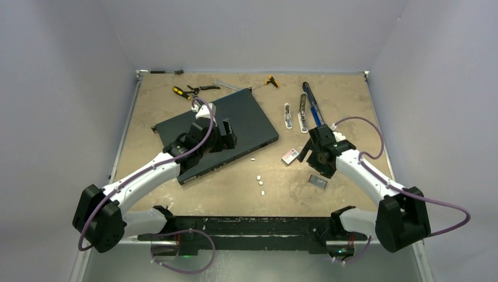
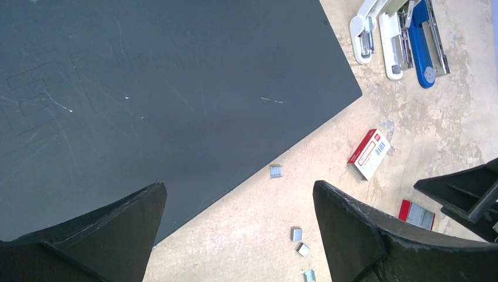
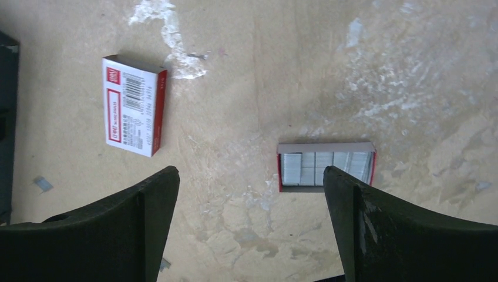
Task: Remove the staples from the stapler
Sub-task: Move the staple box to the center of the board.
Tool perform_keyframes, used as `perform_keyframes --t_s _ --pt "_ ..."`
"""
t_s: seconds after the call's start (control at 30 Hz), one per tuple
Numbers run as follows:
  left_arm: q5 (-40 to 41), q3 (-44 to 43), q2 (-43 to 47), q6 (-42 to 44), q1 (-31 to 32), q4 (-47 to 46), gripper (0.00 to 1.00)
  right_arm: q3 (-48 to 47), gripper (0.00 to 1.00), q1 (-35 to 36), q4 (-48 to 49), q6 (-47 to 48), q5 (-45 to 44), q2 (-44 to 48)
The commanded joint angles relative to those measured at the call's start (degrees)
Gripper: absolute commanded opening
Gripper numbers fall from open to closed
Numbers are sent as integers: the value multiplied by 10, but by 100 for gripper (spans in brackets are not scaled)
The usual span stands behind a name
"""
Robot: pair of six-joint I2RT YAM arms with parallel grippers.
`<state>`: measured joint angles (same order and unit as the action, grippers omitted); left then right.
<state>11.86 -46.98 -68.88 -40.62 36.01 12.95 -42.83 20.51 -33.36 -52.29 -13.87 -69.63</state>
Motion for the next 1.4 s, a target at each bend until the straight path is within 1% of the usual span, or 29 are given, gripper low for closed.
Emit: perform_keyframes --t_s 0.0,0.07,0.23,0.37,0.43,0.5,0.6,0.73,0.87,1.0,1.1,1.27,1.37 --pt "-20 -16 9 16 -4 -3 93 -13 97 1 -106 -51 -39 4" --pt "-23 -15 10 14 -3 -5 93 -5 99 1 -119 -57 -44 2" --pt "-30 -13 11 14 -3 -8 93 -6 99 1 -126 -63 -46 -10" --pt "-29 -14 12 14 -4 -7 93 -22 99 1 -139 -51 -48 -40" --pt "-29 -13 12 14 -4 -6 93 -32 99 1 -141 -40 -64 -53" --pt "-28 -13 12 14 -4 -5 93 -28 99 1 -136 -39 -58 -54" --pt "-28 -11 11 14 -4 -4 93 -15 99 1 -124 -50 -34 -29" --pt "-29 -11 9 15 -5 -2 93 8 99 -9 -91 -56 -26 12" --pt "-28 -13 11 17 -4 1 93 13 99 -19 -85 -72 -28 37" --pt "-25 -12 14 18 -4 4 93 15 97 -49 -87 -51 -18 53" --pt "-27 -10 15 16 -4 2 93 33 94 -66 -56 -36 21 57" --pt "-27 -10 18 17 -4 4 93 62 89 -66 15 -16 94 60" --pt "-27 -8 18 16 -4 2 93 53 88 -64 33 18 86 45"
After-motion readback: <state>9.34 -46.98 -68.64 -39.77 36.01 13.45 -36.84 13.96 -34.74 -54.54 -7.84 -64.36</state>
